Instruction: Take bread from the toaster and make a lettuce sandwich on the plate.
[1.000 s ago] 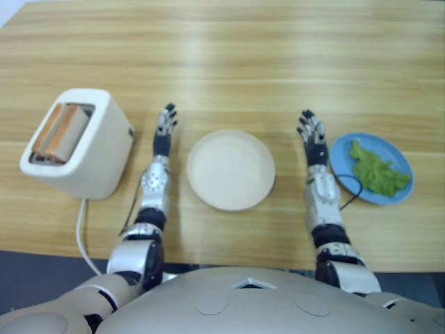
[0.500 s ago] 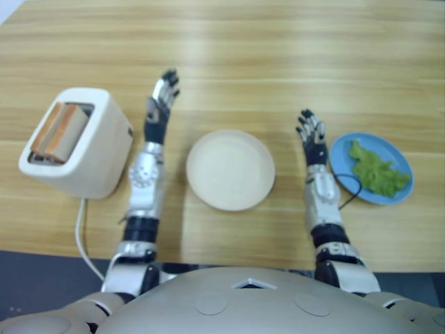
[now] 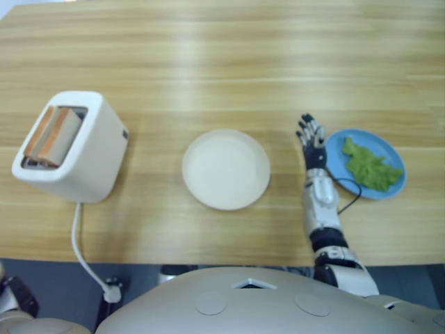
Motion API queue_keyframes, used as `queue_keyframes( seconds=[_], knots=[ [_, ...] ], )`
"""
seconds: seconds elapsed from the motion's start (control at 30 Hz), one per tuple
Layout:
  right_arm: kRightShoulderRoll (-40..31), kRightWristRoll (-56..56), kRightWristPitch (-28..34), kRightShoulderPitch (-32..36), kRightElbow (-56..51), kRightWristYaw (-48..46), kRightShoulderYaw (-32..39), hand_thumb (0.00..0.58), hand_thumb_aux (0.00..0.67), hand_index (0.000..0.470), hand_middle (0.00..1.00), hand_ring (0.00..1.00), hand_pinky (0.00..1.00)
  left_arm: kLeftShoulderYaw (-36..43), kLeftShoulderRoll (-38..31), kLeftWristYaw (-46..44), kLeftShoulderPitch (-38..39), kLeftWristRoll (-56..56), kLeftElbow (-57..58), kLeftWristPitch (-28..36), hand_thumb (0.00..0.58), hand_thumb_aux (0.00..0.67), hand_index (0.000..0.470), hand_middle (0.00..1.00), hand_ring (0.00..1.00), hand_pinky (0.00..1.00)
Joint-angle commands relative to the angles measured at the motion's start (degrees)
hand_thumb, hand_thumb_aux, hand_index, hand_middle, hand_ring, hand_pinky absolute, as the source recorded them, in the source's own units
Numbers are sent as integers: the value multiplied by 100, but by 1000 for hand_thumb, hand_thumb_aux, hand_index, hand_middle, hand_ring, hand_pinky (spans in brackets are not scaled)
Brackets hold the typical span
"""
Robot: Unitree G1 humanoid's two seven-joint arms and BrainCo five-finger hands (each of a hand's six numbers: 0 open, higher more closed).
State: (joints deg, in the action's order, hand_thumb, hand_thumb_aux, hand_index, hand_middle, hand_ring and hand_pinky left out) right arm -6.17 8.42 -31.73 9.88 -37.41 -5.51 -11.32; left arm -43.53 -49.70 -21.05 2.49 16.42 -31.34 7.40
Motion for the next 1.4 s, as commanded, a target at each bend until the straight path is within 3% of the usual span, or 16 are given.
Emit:
queue_keyframes(
  seconds=[0.03,0.17,0.27,0.53,0.8,1.4],
  knots=[
    [27,-41,26,-77,19,49,-14,0,0,0,0,0,0,-99,-350,563,655,-2335,1146,-758,0,0,0,0,0,0],
    [38,-56,42,-105,104,68,0,0,0,0,0,0,0,123,-682,1250,1336,-3992,2290,-1201,0,0,0,0,0,0],
    [18,-51,48,-139,156,78,-18,0,0,0,0,0,0,313,-836,1516,1525,-4556,2868,-1383,0,0,0,0,0,0],
    [14,-61,90,-281,327,110,-52,0,0,0,0,0,0,665,-918,1514,1557,-4743,3531,-1726,0,0,0,0,0,0],
    [4,-73,135,-342,423,121,-45,0,0,0,0,0,0,983,-726,1195,1631,-4579,3441,-1836,0,0,0,0,0,0],
    [-51,-76,243,-428,607,107,-51,0,0,0,0,0,0,1502,-603,1268,1825,-4806,3747,-1661,0,0,0,0,0,0]
  ],
)
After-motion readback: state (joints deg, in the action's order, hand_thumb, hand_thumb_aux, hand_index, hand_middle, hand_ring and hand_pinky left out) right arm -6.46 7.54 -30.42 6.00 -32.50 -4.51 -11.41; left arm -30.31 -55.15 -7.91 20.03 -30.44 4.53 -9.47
